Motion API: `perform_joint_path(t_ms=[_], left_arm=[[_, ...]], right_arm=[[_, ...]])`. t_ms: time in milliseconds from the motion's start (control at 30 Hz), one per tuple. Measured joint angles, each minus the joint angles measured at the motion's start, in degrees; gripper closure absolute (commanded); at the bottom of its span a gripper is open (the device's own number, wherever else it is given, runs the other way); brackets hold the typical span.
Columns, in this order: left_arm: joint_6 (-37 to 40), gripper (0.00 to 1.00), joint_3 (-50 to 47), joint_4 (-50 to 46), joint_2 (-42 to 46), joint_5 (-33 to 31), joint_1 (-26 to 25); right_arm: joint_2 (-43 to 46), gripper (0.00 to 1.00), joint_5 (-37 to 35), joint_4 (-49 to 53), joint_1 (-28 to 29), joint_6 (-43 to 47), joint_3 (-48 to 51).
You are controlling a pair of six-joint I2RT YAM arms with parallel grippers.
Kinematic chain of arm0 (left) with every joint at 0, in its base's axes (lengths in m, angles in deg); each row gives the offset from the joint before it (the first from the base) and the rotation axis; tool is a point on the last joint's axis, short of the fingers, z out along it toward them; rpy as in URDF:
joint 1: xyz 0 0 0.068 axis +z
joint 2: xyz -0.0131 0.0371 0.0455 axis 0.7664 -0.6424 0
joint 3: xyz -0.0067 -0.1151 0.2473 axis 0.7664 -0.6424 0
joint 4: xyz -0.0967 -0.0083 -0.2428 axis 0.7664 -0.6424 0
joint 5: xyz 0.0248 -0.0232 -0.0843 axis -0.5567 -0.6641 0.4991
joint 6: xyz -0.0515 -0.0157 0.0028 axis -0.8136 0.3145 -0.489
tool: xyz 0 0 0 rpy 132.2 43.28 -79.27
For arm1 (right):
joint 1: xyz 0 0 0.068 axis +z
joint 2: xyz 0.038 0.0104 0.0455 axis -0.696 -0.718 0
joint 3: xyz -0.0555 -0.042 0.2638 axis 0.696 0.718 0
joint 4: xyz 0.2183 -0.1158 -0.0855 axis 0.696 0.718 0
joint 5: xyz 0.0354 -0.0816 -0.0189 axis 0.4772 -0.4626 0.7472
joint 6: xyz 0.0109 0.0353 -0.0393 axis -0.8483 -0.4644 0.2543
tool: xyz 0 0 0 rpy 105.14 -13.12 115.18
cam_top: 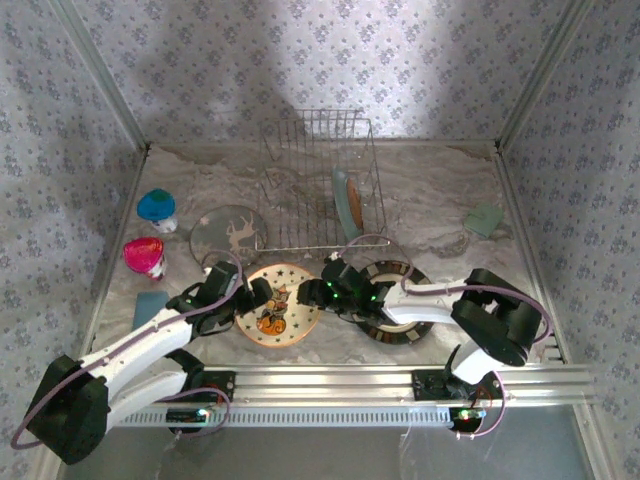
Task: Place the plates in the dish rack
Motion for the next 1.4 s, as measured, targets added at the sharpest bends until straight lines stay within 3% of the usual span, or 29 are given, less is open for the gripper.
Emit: perform_joint_path(t_ms=[267,467,633,867,1400], left_arm=[[0.0,0.01,0.0,-0.3,0.0,-1.1,0.0],[0.0,0.01,-0.1,-0.8,0.0,-1.5,0.0],[0.1,0.01,-0.1,-1.4,0.0,-2.3,0.0],[0.0,0.01,-0.4,-2.9,2.2,-2.5,0.0],[-2.0,0.00,-2.1,-7.7,17.4,-2.0,-0.3]], right_arm=[[-0.8,0.69,-0.1,-0.2,0.0,-0.4,0.0],[-0.8,0.77,-0.3,-0.2,0.0,-1.1,0.0],[-0.4,1.00,-0.6,-0.8,-0.2,-1.8,0.0],[1.5,1.00,-0.4,-1.5,0.1,-2.0,0.1],[9.5,1.00,-1.3,3.5,1.4,-1.7,2.1]])
